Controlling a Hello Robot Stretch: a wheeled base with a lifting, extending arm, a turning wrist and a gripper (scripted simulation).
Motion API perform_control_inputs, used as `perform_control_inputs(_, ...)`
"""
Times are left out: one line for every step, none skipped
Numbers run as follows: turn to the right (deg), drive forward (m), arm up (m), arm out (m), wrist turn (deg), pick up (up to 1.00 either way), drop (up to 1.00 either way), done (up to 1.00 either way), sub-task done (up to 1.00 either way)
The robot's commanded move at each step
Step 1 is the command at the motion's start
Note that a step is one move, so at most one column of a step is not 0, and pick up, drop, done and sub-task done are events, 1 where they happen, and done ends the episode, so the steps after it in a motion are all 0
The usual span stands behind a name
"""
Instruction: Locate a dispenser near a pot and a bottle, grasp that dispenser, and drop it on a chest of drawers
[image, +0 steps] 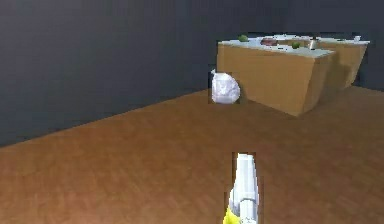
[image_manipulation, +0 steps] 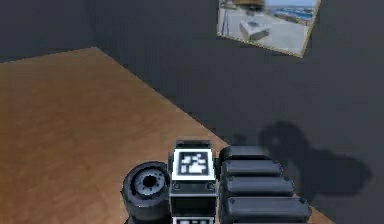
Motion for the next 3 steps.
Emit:
perform_control_inputs(-36.0, 0.00, 0.00, 0.00, 0.0, 0.00, 0.00, 0.00, 0.00)
perform_control_inputs(0.0, 0.80, 0.00, 0.00, 0.0, 0.00, 0.00, 0.00, 0.00)
perform_control_inputs(-39.0, 0.00, 0.00, 0.00, 0.0, 0.00, 0.00, 0.00, 0.00)
